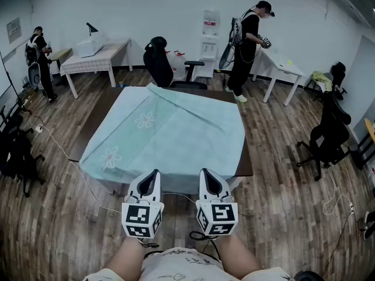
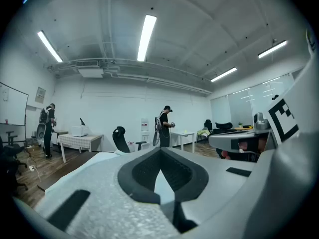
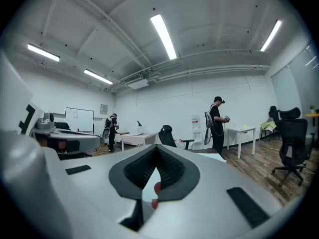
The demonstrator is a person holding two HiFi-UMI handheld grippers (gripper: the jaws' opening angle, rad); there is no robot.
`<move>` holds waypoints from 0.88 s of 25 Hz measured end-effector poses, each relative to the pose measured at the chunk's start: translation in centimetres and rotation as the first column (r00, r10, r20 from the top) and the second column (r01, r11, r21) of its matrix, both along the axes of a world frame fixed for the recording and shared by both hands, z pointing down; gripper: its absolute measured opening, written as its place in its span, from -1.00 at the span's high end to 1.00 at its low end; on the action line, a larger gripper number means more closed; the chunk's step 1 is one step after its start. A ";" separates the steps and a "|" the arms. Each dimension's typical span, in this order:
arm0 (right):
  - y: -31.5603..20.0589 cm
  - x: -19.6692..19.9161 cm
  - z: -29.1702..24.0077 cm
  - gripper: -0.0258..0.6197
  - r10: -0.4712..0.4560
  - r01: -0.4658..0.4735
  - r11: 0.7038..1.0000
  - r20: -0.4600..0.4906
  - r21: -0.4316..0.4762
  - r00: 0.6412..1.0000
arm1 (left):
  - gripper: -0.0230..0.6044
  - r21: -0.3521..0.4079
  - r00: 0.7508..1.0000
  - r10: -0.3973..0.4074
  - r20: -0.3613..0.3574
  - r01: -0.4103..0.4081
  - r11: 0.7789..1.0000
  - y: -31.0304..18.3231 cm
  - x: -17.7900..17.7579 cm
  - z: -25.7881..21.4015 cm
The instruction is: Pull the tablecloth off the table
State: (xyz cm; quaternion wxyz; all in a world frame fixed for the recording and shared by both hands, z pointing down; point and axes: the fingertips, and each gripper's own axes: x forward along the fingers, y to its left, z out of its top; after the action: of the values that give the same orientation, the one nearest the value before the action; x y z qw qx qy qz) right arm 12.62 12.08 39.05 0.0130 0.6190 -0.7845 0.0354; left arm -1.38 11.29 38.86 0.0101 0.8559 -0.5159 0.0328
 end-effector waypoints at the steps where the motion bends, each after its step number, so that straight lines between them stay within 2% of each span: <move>1: 0.0 0.1 -0.1 0.90 0.000 0.000 1.000 0.004 0.001 1.000 | 0.90 -0.006 1.000 0.001 -0.008 -0.001 1.000 0.0 0.2 0.0; 8: 1.0 1.2 0.2 0.89 -0.034 0.033 0.999 0.031 0.028 0.999 | 0.90 -0.040 0.999 0.001 -0.042 -0.002 0.999 0.4 1.8 1.0; 16: 0.9 3.6 2.2 0.89 -0.078 0.079 0.997 0.053 -0.023 0.996 | 0.90 -0.083 0.998 -0.025 -0.049 0.021 0.996 1.0 4.0 3.0; 22: -1.2 3.1 2.2 0.89 -0.119 0.119 0.993 0.045 -0.013 0.992 | 0.90 -0.101 0.998 -0.047 -0.052 0.042 0.994 -1.0 3.7 3.6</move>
State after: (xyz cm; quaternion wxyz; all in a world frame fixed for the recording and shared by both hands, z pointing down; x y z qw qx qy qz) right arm 15.68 10.84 41.29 0.0027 0.5700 -0.8198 0.0546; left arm 2.32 10.26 42.42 0.0674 0.8433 -0.5321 0.0353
